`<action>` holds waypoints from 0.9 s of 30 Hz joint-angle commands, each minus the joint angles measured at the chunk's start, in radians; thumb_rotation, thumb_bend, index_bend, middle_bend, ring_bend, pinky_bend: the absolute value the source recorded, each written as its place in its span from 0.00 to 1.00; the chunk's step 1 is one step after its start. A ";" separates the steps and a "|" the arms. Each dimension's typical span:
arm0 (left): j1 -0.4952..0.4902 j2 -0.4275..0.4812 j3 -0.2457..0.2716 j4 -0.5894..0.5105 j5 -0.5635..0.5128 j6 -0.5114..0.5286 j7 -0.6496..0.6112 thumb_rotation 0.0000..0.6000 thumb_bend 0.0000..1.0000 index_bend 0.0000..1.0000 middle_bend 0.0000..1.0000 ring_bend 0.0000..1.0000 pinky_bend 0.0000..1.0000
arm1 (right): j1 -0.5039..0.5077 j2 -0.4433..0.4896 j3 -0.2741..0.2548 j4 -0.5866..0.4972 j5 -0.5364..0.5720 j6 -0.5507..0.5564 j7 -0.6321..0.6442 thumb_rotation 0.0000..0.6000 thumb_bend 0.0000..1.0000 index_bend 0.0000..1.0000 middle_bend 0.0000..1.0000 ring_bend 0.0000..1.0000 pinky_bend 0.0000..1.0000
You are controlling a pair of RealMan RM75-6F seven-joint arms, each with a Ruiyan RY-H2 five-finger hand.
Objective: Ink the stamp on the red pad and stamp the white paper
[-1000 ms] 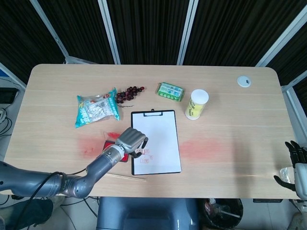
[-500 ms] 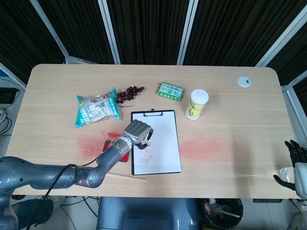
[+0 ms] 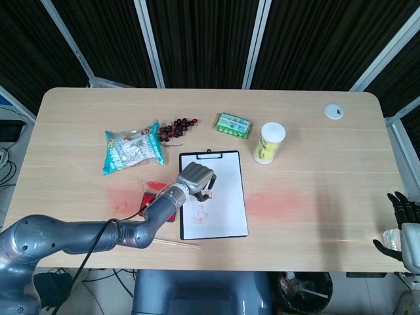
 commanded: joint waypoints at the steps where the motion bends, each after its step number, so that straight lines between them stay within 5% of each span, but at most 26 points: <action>1: -0.007 -0.016 0.006 0.022 0.005 -0.022 -0.014 1.00 0.48 0.65 0.61 1.00 1.00 | -0.001 0.001 0.001 -0.001 0.004 -0.001 0.004 1.00 0.10 0.11 0.10 0.16 0.16; 27: -0.029 -0.075 0.043 0.100 0.044 -0.057 -0.089 1.00 0.48 0.65 0.61 1.00 1.00 | -0.001 0.005 0.000 -0.002 0.004 -0.003 0.011 1.00 0.10 0.11 0.10 0.16 0.16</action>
